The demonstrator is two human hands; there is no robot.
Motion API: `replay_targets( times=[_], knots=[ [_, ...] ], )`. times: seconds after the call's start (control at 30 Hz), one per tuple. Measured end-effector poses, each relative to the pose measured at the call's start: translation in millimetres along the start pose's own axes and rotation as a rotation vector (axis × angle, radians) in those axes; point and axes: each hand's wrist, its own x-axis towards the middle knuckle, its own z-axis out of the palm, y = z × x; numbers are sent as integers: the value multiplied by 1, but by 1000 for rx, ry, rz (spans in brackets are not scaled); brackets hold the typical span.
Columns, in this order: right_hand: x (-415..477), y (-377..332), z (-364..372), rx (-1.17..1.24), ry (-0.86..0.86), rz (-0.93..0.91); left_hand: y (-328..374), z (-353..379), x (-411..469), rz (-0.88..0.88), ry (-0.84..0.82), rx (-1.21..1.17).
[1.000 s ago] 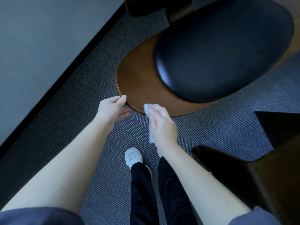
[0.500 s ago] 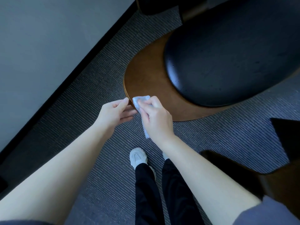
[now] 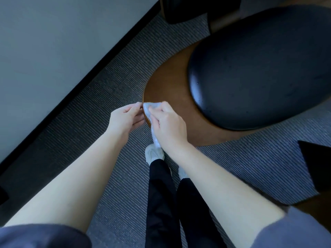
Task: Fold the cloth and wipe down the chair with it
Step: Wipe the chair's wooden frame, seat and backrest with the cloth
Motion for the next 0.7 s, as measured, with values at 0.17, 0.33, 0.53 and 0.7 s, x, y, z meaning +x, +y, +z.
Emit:
replay_targets(
  times=[0.17,0.33,0.53,0.7],
  knots=[
    [33,-5,4,-15,-16,101,19,1,22,-6,-83,18],
    [46,-11,6,-52,10,100,32,3,44,-21,-123,31],
    [96,-9,11,-147,3,226,40,11,65,-56,-145,55],
    [74,-9,6,-85,-29,156,47,15,79,-62,-162,97]
  ],
)
